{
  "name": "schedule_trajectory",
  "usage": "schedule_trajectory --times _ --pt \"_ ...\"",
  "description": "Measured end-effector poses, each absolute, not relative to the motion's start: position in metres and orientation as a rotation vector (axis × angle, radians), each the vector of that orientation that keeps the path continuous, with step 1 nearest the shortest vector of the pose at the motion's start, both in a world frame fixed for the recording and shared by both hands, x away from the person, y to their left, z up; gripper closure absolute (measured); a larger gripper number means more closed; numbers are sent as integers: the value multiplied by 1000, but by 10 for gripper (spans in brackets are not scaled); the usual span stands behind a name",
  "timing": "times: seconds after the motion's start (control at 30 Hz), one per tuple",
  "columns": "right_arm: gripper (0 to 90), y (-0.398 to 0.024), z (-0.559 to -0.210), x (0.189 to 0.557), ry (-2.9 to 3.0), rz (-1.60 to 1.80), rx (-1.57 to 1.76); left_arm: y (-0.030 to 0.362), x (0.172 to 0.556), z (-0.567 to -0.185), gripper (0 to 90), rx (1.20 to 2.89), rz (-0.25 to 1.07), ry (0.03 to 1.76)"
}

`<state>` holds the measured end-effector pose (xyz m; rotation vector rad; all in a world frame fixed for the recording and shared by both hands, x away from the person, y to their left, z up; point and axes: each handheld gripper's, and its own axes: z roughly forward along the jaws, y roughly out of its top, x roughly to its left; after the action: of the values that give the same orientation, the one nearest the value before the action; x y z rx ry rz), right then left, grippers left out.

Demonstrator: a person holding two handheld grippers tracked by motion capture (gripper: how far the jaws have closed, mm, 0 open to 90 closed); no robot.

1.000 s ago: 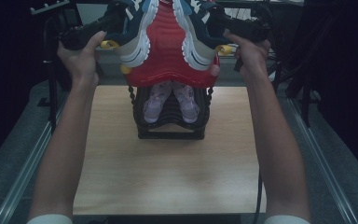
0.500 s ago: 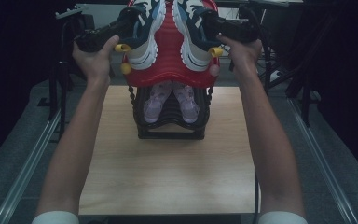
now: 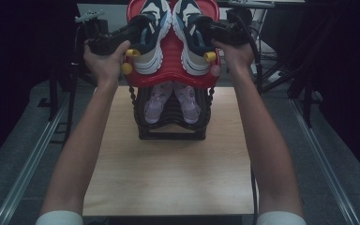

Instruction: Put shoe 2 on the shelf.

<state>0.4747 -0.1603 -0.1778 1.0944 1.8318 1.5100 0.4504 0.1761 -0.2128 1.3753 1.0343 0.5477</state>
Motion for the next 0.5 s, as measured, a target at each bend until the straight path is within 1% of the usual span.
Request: schedule_trajectory --times 0.1,0.27,0.4,0.5 --pt "684 -156 -178 474 1831 1499 1087 171 450 -213 683 1386 573 1025" --pt "603 -147 -179 475 1858 1472 1070 163 451 -214 618 1413 574 1003" --pt "528 -147 -180 475 1858 1500 1068 167 452 -213 559 1405 527 994" --pt "456 -151 -179 475 1865 1532 1063 170 453 -213 491 1397 475 997"
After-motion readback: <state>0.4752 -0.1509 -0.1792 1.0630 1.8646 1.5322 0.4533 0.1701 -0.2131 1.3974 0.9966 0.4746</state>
